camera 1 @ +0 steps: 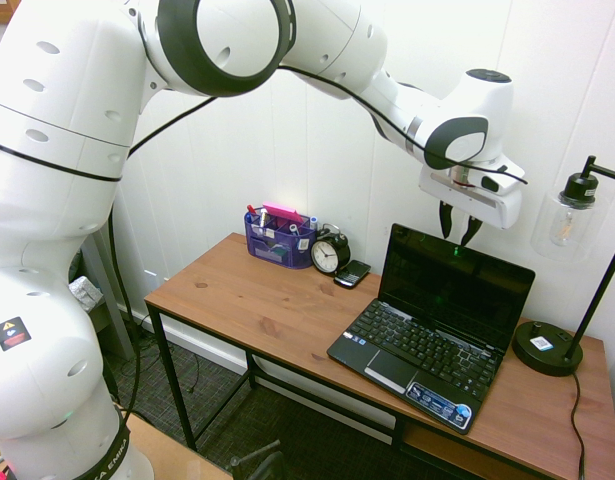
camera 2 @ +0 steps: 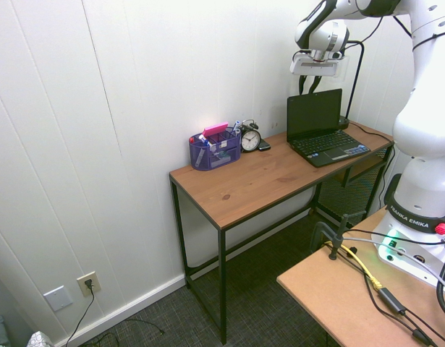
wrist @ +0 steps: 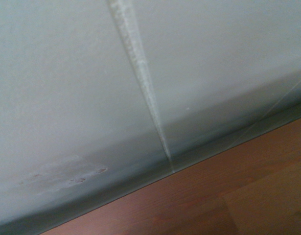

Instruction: Close the laptop lid

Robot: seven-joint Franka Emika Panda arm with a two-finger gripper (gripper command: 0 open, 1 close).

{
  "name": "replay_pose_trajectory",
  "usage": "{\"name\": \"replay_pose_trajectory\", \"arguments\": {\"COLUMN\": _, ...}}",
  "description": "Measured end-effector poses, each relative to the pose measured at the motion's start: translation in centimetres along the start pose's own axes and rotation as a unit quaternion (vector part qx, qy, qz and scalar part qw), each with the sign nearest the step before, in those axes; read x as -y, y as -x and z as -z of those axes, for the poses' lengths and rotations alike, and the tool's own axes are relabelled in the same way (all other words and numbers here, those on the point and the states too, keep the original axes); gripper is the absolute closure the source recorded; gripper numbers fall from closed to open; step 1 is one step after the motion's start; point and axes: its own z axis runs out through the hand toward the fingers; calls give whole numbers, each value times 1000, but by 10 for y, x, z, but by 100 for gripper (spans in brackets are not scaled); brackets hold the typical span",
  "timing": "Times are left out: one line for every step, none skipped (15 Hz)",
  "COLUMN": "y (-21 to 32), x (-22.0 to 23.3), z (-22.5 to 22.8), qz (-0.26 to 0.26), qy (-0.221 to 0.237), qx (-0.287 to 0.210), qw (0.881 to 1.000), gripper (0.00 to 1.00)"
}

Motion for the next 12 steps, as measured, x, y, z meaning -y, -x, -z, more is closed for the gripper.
{"name": "replay_pose_trajectory", "arguments": {"y": 0, "x": -5, "z": -3, "qz": -1, "qy": 0, "qx": 0, "qw": 1000, "gripper": 100}}
{"name": "replay_pose_trajectory", "arguments": {"y": 0, "x": -10, "z": -5, "qz": -2, "qy": 1, "qx": 1, "qw": 1000, "gripper": 100}}
{"name": "replay_pose_trajectory", "arguments": {"y": 1, "x": -14, "z": -5, "qz": -3, "qy": 2, "qx": 2, "qw": 1000, "gripper": 100}}
{"name": "replay_pose_trajectory", "arguments": {"y": 1, "x": -18, "z": -5, "qz": -4, "qy": 2, "qx": 2, "qw": 1000, "gripper": 100}}
{"name": "replay_pose_trajectory", "arguments": {"y": 2, "x": -22, "z": -4, "qz": -5, "qy": 2, "qx": 1, "qw": 1000, "gripper": 100}}
{"name": "replay_pose_trajectory", "arguments": {"y": 4, "x": -26, "z": -2, "qz": -5, "qy": 1, "qx": 0, "qw": 1000, "gripper": 100}}
{"name": "replay_pose_trajectory", "arguments": {"y": 6, "x": -29, "z": 1, "qz": -6, "qy": -1, "qx": -2, "qw": 1000, "gripper": 100}}
{"name": "replay_pose_trajectory", "arguments": {"y": 9, "x": -33, "z": 4, "qz": -7, "qy": -2, "qx": -2, "qw": 1000, "gripper": 100}}
{"name": "replay_pose_trajectory", "arguments": {"y": 11, "x": -38, "z": 6, "qz": -7, "qy": -3, "qx": -2, "qw": 1000, "gripper": 100}}
{"name": "replay_pose_trajectory", "arguments": {"y": 13, "x": -43, "z": 7, "qz": -7, "qy": -2, "qx": -1, "qw": 1000, "gripper": 100}}
{"name": "replay_pose_trajectory", "arguments": {"y": 15, "x": -48, "z": 7, "qz": -6, "qy": 0, "qx": 2, "qw": 1000, "gripper": 100}}
{"name": "replay_pose_trajectory", "arguments": {"y": 17, "x": -52, "z": 5, "qz": -6, "qy": 3, "qx": 5, "qw": 1000, "gripper": 100}}
